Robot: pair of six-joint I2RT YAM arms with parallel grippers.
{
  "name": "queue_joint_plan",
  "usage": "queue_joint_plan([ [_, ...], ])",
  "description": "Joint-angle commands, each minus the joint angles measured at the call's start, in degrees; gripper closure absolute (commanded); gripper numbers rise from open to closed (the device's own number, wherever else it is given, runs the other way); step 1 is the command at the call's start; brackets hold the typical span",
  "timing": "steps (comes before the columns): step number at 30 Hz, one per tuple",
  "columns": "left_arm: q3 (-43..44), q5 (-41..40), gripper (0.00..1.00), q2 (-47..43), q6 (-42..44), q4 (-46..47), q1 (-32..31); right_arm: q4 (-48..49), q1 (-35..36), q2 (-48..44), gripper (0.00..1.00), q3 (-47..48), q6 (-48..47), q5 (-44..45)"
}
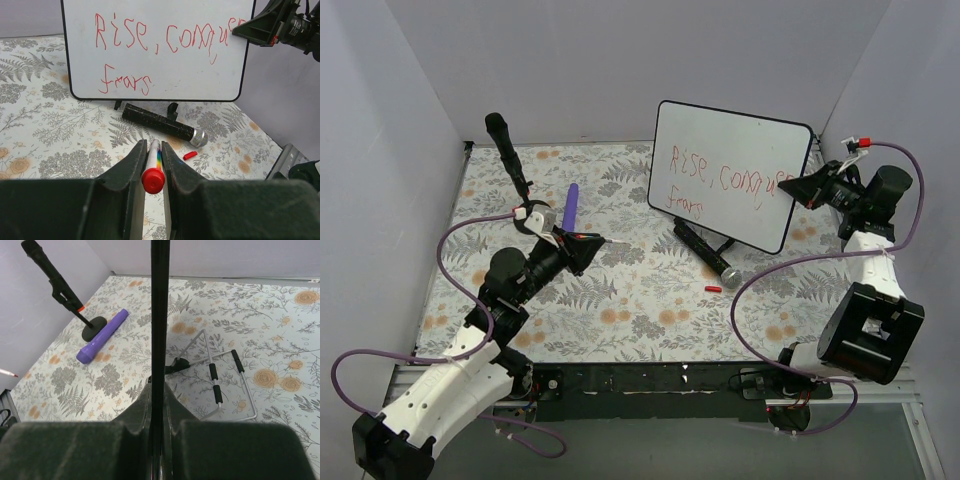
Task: Write a sentence on the whiteboard
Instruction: Put down the whiteboard on the whiteboard stand.
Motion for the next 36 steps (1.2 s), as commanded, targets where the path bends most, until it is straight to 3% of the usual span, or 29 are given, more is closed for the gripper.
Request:
queue_joint_plan([
  [1, 0.2, 1.0, 1.00, 0.6, -0.6, 1.2, 0.2, 14.6, 0.1, 2.0, 0.99, 4.2, 5.9, 2.5],
  [25, 0.8, 0.9, 1.00, 2.1, -1.0, 1.7, 0.2, 17.2, 3.4, 9.0, 0.99, 12.2, 7.9, 13.0],
  [36, 0.9, 1.1, 1.00, 1.9, -0.7, 1.6, 0.2, 12.8, 0.3, 2.8, 0.99, 3.5, 0.3, 7.2],
])
